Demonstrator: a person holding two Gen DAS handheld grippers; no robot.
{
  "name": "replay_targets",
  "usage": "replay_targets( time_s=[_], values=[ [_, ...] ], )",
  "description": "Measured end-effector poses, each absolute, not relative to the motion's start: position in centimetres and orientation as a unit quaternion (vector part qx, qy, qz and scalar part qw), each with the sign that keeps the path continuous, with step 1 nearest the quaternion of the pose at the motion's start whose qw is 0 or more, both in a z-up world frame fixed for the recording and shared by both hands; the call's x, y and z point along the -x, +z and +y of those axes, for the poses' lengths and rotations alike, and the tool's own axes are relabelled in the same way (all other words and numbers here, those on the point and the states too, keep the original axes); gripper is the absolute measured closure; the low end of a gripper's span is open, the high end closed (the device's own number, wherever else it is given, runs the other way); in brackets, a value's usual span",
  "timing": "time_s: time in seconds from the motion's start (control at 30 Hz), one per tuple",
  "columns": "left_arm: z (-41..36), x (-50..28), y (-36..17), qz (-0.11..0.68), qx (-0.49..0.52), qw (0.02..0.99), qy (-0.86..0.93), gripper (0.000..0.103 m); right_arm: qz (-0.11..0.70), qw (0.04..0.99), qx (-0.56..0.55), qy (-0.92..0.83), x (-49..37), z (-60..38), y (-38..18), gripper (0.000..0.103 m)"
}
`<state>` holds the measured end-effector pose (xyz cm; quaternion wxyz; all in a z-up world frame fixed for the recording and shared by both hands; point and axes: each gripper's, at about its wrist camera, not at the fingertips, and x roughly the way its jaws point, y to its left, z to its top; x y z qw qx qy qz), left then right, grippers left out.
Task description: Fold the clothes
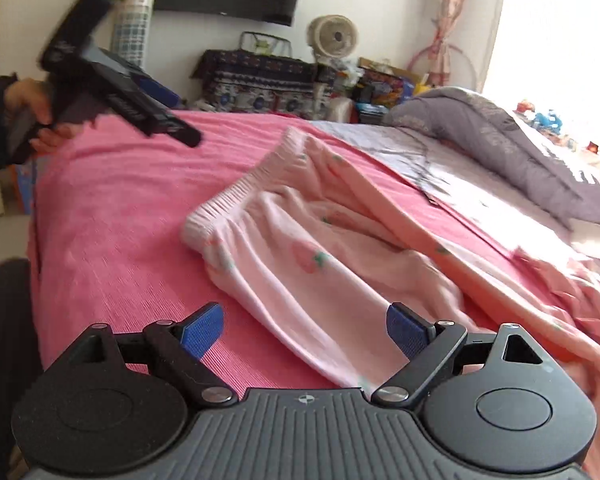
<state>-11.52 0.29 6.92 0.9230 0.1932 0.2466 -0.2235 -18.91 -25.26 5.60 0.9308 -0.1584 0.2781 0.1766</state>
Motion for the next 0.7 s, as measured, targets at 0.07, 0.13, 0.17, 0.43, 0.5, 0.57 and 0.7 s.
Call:
replay_targets(
  time_s=[0.07, 0.13, 0.17, 0.43, 0.5, 0.57, 0.7],
  values=[
    [-3.4, 14.1, 6.3, 0.232, -0.232, 0.902, -0.283, 0.0, 0.29, 0.935, 0.165, 0.119, 21.1, -28.5, 5.5, 0.014],
    [-7.5, 16.2, 5.1, 0.216, -0.282, 0.878, -0.32, 0.0, 0.299, 0.937, 0.162, 0.08, 22.1, -31.0, 5.4, 0.015],
    [-9.4, 16.6, 4.1, 0.205, -0.314, 0.871, -0.316, 0.0, 0.301, 0.938, 0.154, 0.071, 22.4, -31.8, 5.2, 0.016],
    [-14.1, 17.2, -0.4, 0.095, -0.436, 0.854, -0.268, 0.0, 0.284, 0.924, 0.22, 0.135, 21.3, -27.9, 2.2, 0.025],
    [-14.1, 17.3, -0.6, 0.09, -0.451, 0.849, -0.261, 0.018, 0.275, 0.924, 0.226, 0.139, 20.2, -26.0, 1.2, 0.034],
    [-14.2, 17.4, -0.7, 0.084, -0.464, 0.844, -0.255, 0.05, 0.272, 0.927, 0.216, 0.139, 18.9, -24.7, 1.2, 0.065],
    [-13.3, 17.4, -1.5, 0.063, -0.512, 0.826, -0.226, 0.082, 0.251, 0.94, 0.207, 0.105, 18.3, -23.3, 2.7, 0.097]
  ],
)
